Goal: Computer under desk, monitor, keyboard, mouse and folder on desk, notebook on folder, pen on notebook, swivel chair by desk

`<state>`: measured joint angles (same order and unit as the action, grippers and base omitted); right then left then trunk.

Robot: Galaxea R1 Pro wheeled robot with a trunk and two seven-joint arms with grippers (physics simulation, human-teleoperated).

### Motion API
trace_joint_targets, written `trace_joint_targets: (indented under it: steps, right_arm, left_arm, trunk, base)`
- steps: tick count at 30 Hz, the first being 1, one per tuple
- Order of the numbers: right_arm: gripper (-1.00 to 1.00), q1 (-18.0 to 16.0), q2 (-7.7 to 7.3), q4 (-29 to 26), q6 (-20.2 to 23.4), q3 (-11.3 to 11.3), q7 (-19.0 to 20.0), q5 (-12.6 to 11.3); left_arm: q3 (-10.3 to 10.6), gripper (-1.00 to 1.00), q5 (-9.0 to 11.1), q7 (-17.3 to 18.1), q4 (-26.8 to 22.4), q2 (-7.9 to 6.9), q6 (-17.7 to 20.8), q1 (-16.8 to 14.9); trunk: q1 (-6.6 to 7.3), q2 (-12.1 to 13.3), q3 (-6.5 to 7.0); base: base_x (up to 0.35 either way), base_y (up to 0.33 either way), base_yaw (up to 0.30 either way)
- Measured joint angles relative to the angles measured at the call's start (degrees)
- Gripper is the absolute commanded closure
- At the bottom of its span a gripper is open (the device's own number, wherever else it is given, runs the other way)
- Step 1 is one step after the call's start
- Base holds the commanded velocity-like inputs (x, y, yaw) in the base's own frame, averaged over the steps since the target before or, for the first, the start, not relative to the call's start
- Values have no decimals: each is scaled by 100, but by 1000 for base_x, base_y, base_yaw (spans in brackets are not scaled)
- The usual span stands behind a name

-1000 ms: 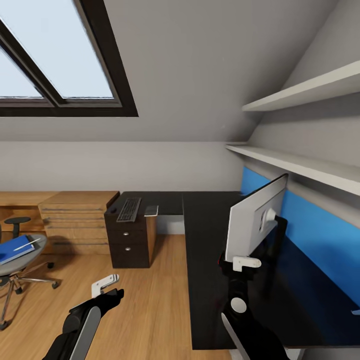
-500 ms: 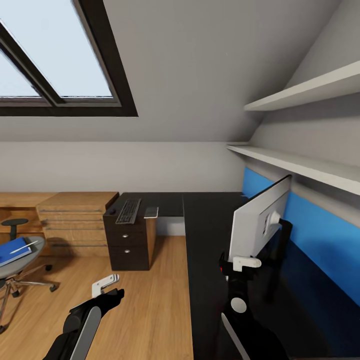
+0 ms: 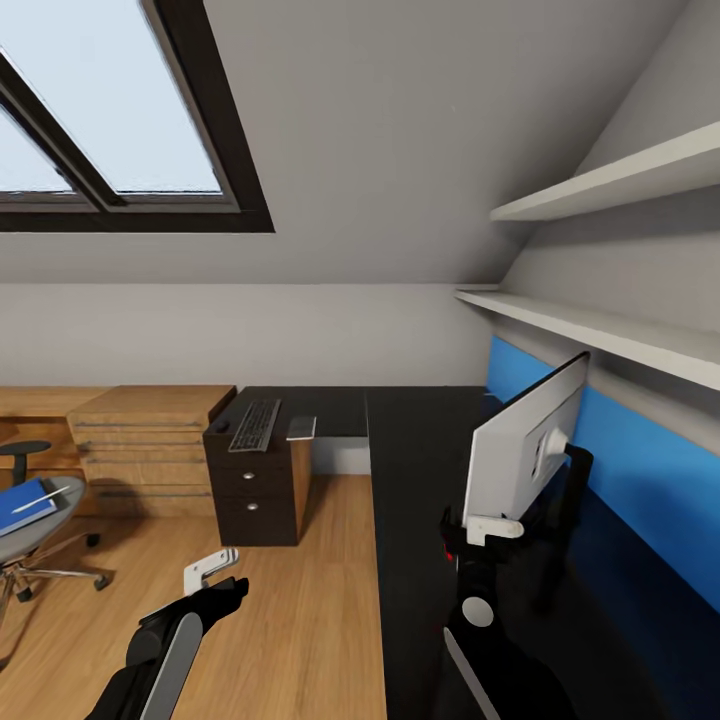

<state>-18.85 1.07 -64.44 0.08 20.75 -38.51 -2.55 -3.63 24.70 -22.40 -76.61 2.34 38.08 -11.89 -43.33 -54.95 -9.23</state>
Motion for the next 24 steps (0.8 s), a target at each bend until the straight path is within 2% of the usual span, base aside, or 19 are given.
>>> trace_joint_targets:
  steps: [8,14,24]
  right_arm:
    - [-100,1,0,4,0,-6,-1,0]
    - [-100,1,1,4,0,-6,-1,0]
    - [-100,-1,0,35,6,-54,-27,-11]
  left_arm:
    - [0,-100,0,0,1,0,3,1]
    - [0,-100,0,0,2,3,-1,-1]
    - [1,-100,0,-8,3,9,6,0]
  trunk:
    - [-1,0,0]
    - [0,0,0]
    - [-1,1,0]
  base:
    - [39,0,0]
    - [148,0,0]
    - [13,0,0]
